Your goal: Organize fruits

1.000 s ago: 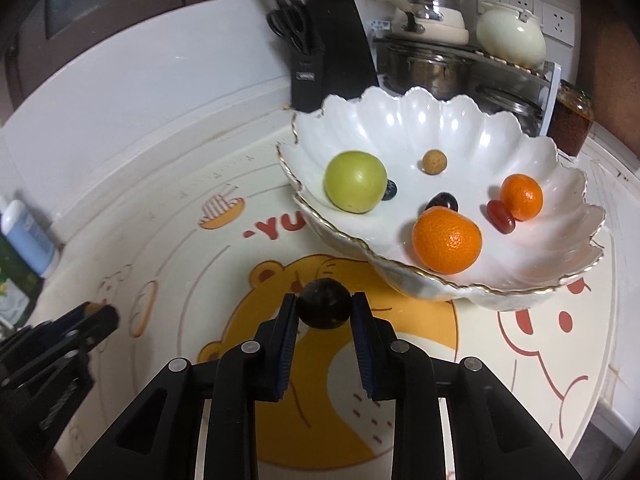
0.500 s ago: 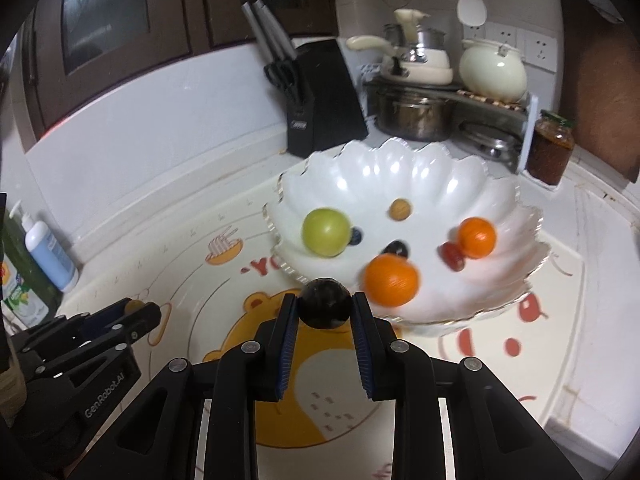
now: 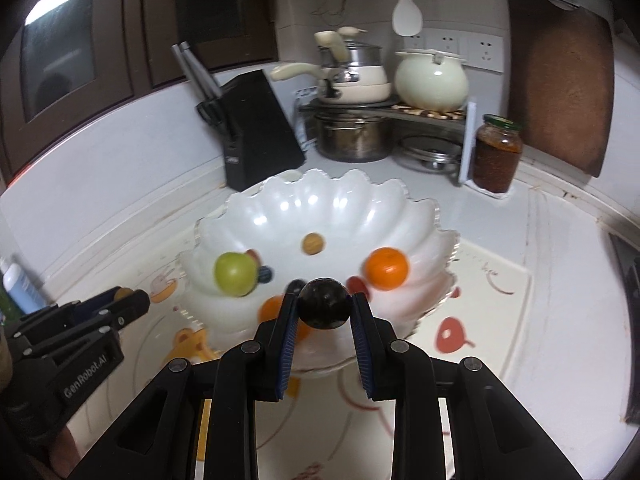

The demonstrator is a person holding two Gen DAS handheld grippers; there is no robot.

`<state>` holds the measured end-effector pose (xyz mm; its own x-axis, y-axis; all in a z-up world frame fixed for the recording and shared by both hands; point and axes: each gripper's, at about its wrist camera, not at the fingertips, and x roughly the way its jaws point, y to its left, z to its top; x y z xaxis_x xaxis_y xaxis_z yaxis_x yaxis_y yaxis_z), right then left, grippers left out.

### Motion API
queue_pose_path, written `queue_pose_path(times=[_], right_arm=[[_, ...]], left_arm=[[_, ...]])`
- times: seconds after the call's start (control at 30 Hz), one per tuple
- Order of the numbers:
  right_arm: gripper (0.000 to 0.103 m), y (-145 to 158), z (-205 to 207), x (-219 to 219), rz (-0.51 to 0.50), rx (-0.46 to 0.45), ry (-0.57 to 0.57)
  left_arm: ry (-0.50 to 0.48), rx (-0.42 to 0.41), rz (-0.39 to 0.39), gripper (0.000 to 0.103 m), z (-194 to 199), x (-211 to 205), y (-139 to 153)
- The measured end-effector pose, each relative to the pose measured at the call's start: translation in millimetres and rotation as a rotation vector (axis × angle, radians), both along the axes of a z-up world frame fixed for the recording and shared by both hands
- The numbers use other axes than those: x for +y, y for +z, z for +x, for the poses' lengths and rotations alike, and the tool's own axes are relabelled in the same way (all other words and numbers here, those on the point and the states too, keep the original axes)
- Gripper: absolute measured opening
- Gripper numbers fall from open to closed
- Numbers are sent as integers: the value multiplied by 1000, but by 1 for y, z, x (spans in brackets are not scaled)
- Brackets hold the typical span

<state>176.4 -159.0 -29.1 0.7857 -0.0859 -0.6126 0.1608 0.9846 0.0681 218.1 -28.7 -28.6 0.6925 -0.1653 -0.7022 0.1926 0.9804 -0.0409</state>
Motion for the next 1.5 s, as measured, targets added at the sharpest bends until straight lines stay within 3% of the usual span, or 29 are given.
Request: queue_pose_path(times=[0.57, 0.7, 0.77, 0.83, 0.9, 1.0, 1.27, 1.5], right_arm=[[28, -15, 33, -31, 9, 66, 34], [29, -19, 34, -31, 9, 72, 37], [30, -20, 35, -32, 2, 74, 36], [34, -20, 35, -33, -1, 77, 29], [50, -20, 33, -35, -4, 72, 13], [72, -15, 28, -36, -19, 44, -17], [78, -6, 20, -32, -48, 22, -34], [86, 3, 4, -27, -84, 4, -67]], left_arm=[[-61, 43, 24, 24, 43, -47, -17], [-45, 38, 36, 45, 44, -47, -18], [-37, 34, 43, 48, 44, -46, -18], [-30, 36, 48, 50, 44, -45, -18], [-22, 35, 48, 62, 43, -44, -18], [-6, 20, 55, 69, 39, -41, -16], [29, 4, 56, 86, 28, -31, -9], [45, -13, 63, 88, 11, -20, -1]])
